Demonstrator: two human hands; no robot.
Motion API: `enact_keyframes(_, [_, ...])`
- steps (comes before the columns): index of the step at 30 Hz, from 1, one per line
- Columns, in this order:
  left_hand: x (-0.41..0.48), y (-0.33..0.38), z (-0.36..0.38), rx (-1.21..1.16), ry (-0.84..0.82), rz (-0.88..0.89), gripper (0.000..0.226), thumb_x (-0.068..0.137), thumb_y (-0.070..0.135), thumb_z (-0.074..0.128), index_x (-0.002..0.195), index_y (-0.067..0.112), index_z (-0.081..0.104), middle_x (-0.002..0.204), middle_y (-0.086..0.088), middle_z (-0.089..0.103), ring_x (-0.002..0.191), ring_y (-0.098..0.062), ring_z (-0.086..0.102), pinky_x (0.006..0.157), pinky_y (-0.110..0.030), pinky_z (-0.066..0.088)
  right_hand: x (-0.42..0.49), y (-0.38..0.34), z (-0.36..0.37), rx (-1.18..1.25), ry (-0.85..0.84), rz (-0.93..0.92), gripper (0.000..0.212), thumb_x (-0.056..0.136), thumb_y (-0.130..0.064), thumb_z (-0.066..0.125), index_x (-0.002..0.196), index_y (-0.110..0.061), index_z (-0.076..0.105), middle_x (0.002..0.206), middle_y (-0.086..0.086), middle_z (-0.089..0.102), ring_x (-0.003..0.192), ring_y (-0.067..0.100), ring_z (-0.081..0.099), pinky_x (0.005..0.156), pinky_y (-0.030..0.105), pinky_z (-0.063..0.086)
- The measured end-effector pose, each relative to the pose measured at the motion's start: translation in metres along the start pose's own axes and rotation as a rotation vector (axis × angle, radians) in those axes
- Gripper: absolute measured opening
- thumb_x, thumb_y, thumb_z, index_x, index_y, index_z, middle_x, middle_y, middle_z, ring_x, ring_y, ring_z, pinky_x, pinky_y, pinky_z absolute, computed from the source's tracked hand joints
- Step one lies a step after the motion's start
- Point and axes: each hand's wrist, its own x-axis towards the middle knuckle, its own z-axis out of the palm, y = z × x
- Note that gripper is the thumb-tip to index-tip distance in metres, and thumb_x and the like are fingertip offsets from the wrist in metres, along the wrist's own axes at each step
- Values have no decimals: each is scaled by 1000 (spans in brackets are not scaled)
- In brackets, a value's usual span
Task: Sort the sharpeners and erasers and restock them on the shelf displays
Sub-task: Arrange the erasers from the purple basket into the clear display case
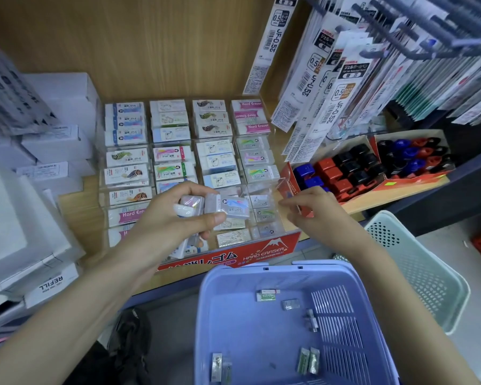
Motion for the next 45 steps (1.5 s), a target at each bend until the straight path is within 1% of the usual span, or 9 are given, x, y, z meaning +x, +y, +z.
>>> enact_keyframes(3, [-1, -2, 4, -8, -35, -10, 26, 73, 8, 74, 97, 14, 67, 58, 4, 63, 49, -11, 56, 52, -16, 50, -28, -21, -4, 331, 210, -90, 26, 91, -15, 60, 112, -28, 65, 112, -4, 54, 99, 8, 54, 85, 13, 40])
enact_keyframes(6, [-2, -2, 6, -40, -72, -22, 33, 67, 14, 75, 99, 16, 67, 59, 2, 64, 49, -12, 55, 54, -21, 52, -48, -53, 4, 504, 146, -285, 37, 83, -26, 68, 119, -33, 58, 115, -9, 54, 107, 3, 52, 87, 11, 40])
enact_keyframes(14, [0, -7, 9, -131, -22, -93, 33, 79, 7, 71, 109, 17, 63, 74, 3, 70, 50, -10, 54, 48, -21, 48, -25, -35, 13, 166, 389, -282, 34, 77, -5, 73, 110, -9, 67, 107, -1, 56, 101, 9, 50, 91, 10, 35])
enact_keyframes(17, [6, -12, 3, -212, 71, -153, 24, 81, 9, 70, 103, 14, 63, 65, 0, 63, 59, -14, 55, 74, -34, 54, -9, -15, 15, -118, 421, -173, 42, 66, -7, 82, 106, -13, 70, 101, 6, 53, 92, 24, 45, 82, 38, 43])
enact_keyframes(28, [8, -5, 4, -559, -38, -280, 25, 86, -1, 51, 104, 7, 64, 97, -11, 73, 92, -18, 71, 88, -40, 53, 21, -29, 46, -608, 455, -75, 25, 51, -12, 88, 65, -11, 67, 76, 7, 59, 75, 32, 53, 74, 40, 40])
enact_keyframes(32, [4, -5, 4, -566, -81, -275, 27, 88, -2, 50, 108, 8, 64, 101, -11, 73, 92, -18, 71, 70, -29, 59, 3, -38, 35, -402, 529, -114, 21, 74, -29, 76, 86, -12, 74, 93, 9, 63, 93, 35, 53, 97, 50, 37])
enact_keyframes(36, [4, -7, 7, -565, -46, -310, 29, 88, 1, 52, 112, 12, 65, 104, -8, 72, 85, -17, 71, 57, -24, 57, -49, -86, 34, 259, 332, -165, 31, 81, -41, 62, 103, -20, 68, 94, -7, 60, 92, 10, 51, 79, 18, 38])
enact_keyframes(41, [1, -15, 15, -481, -59, -353, 23, 86, 4, 57, 103, 16, 67, 106, -8, 71, 90, -24, 68, 63, -25, 53, -66, -100, 64, 382, 321, -110, 33, 83, -17, 70, 115, -20, 61, 103, -8, 56, 96, 10, 54, 82, 12, 37])
enact_keyframes(45, [-4, -20, 23, -443, -83, -359, 18, 87, 3, 56, 98, 15, 66, 84, -8, 69, 64, -17, 66, 54, -21, 53, -74, -100, 68, 458, 282, -129, 38, 83, -14, 69, 118, -22, 57, 103, -10, 52, 92, 0, 50, 80, 7, 39])
